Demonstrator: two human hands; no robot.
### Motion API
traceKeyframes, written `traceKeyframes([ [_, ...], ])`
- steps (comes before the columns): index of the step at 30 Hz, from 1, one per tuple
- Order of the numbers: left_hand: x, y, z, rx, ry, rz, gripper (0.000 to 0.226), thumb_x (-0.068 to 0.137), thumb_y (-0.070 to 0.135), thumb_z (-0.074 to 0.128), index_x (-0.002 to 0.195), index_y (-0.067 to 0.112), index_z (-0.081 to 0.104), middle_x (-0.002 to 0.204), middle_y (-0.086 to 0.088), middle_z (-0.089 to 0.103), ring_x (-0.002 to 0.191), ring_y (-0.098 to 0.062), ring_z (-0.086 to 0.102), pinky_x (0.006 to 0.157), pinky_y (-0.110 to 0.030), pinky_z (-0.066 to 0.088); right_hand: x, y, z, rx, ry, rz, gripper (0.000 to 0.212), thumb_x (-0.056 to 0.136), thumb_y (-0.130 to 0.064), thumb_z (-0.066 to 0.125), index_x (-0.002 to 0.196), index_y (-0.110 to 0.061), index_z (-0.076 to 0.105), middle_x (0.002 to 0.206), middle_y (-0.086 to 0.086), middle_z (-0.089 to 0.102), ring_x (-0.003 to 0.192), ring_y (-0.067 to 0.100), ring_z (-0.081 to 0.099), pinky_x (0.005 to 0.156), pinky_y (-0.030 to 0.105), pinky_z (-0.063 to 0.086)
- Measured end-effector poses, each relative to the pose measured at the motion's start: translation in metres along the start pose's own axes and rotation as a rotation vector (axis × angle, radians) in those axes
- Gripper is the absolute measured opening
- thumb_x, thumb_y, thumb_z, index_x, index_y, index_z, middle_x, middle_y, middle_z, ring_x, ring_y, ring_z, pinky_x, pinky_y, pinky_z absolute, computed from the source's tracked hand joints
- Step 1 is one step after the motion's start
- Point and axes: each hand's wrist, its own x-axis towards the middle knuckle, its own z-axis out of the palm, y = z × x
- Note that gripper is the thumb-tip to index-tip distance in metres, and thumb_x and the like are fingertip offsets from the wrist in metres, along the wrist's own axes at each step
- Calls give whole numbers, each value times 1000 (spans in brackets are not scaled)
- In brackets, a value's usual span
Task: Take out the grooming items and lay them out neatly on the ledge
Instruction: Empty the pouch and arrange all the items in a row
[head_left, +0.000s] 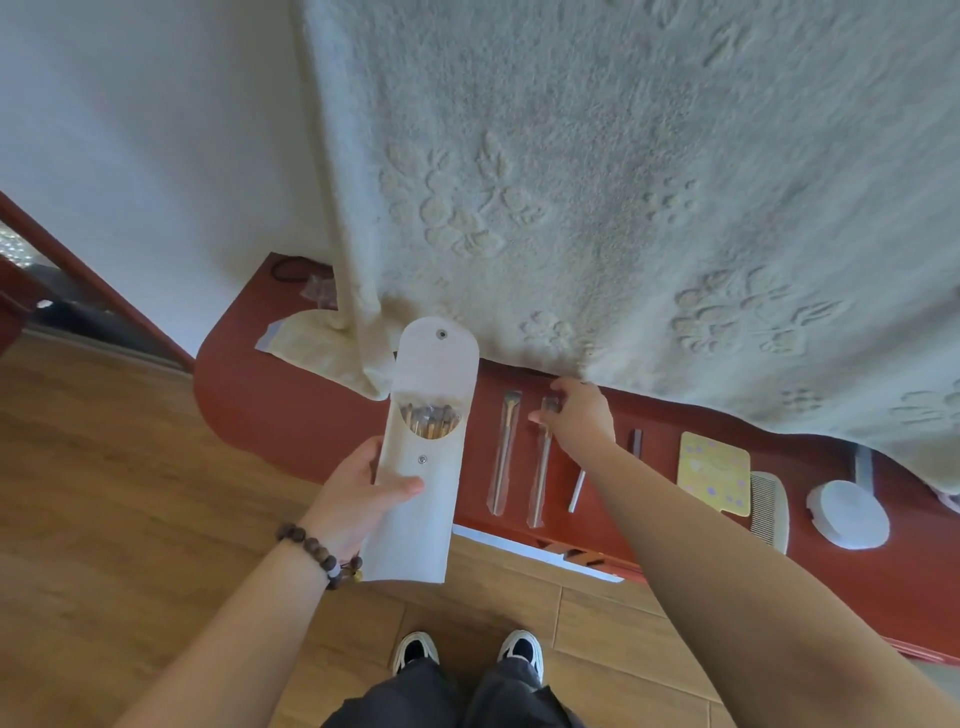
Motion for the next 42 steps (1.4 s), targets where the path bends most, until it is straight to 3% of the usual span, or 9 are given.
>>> traceKeyframes([
  [4,-7,8,-3,-8,-58,16,68,52,32,82,114,19,57,110,-7,69,99,-30,67,88,-57,51,-17,-46,-18,372,-53,-130,45,80,-41,72,116,-17,59,89,1,66,79,15,64,73,27,54],
  [6,-12,16,-4,2,-99,32,67,54,31,82,115,18,57,109,-6,70,100,-30,67,88,-55,52,-25,-75,-28,660,-227,-145,43,84,-37,68,120,-17,57,100,4,69,94,21,68,87,40,56],
  [8,-17,23,-5,13,-126,50,67,54,29,81,115,16,57,109,-7,69,100,-30,67,88,-54,52,-33,-100,-38,826,-360,-192,35,87,-29,67,118,-16,58,105,5,70,99,20,68,88,37,55],
  [12,-26,35,-10,-12,-98,61,62,57,24,82,113,11,59,107,-10,70,97,-31,68,86,-54,53,-51,-128,-57,713,-242,-343,8,85,-18,69,89,-11,72,88,7,73,78,14,68,76,33,58],
  [15,-32,46,-10,-11,-79,82,37,73,11,76,108,10,63,104,-10,72,94,-30,69,84,-51,54,-68,-134,-63,625,-213,-434,8,85,-16,69,87,-11,75,88,10,74,80,21,68,75,34,56],
  [19,-40,71,-11,-57,-50,98,26,85,2,63,109,10,64,106,-10,72,96,-30,69,86,-51,53,-95,-139,-59,599,-217,-517,9,86,-11,67,89,-9,75,79,3,73,63,3,63,59,14,48],
  [25,-52,103,-8,-130,-54,120,26,87,6,63,112,1,62,109,-22,68,98,-36,67,85,-50,54,-110,-136,-48,620,-140,-592,11,86,-11,67,89,-14,76,91,-4,74,90,11,68,83,26,53],
  [37,-65,116,-3,-251,-98,83,27,88,5,60,113,-4,62,101,-20,69,78,-25,70,63,-33,59,-121,-131,-53,536,-116,-718,11,84,-10,68,89,-16,76,98,-4,70,94,7,64,77,10,46],
  [42,-64,116,-8,-198,-88,89,25,89,6,58,111,-6,62,93,-17,69,70,-21,70,57,-28,57,-119,-127,-49,526,-177,-736,16,87,-9,66,94,-19,76,102,-8,67,96,17,62,81,27,48],
])
